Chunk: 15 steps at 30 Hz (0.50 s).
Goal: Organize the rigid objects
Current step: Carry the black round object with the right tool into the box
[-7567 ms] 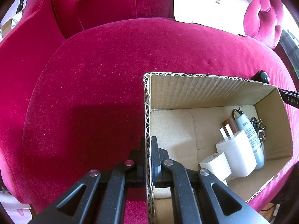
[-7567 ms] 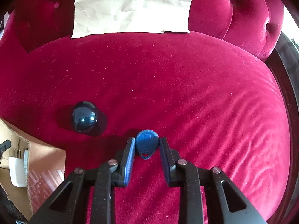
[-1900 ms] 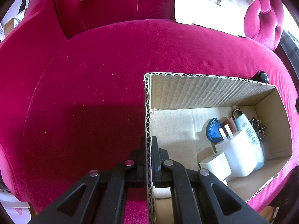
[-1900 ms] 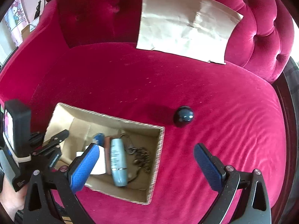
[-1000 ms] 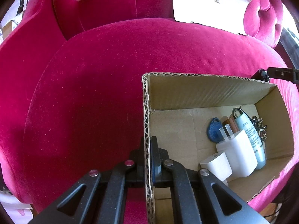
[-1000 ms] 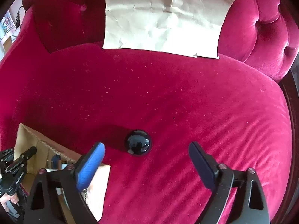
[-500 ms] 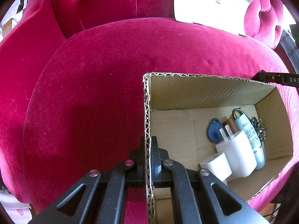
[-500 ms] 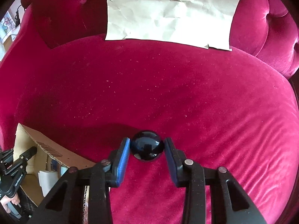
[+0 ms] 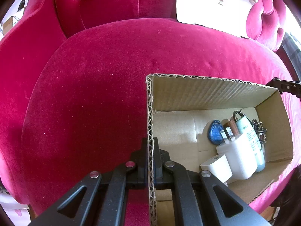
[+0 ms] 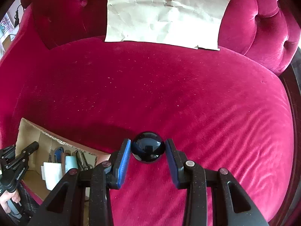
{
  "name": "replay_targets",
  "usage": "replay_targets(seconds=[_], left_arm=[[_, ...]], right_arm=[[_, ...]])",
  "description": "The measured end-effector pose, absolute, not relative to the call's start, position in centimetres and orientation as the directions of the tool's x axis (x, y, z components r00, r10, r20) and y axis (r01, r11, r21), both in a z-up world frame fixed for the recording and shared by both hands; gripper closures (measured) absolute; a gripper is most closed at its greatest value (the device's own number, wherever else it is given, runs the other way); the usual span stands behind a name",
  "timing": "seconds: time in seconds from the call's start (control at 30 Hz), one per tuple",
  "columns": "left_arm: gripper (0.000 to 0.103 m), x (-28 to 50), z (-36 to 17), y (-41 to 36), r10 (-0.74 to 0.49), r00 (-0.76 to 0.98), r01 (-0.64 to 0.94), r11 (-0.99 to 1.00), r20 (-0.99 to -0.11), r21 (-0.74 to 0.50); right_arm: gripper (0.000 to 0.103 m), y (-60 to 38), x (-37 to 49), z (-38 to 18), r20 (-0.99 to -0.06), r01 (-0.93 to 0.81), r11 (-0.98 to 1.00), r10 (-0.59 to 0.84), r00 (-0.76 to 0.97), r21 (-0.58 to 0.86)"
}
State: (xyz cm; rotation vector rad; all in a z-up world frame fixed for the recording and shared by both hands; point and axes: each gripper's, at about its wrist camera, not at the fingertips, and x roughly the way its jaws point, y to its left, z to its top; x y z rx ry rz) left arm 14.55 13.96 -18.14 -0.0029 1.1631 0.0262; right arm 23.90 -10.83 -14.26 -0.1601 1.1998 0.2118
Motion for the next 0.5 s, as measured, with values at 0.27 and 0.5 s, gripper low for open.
replay_targets(seconds=[0.27,0.5], left_arm=[[0.100,14.5,-17.9,14.1,0.028,0.405,-0.013,1.000,-0.914,0.024],[0.100,14.4,-17.6,14.3,0.023,0.405,-0.019,1.000,-0.914,0.016]], right_arm=[[0.063,-10.8,22.3,-13.0,-0.933,-0.228,0.973,0.058,0.355,-0.027],[0.063,-11.0,20.8,-12.0,-0.930,-0.207,0.978,0.046,0.365,-0.033]])
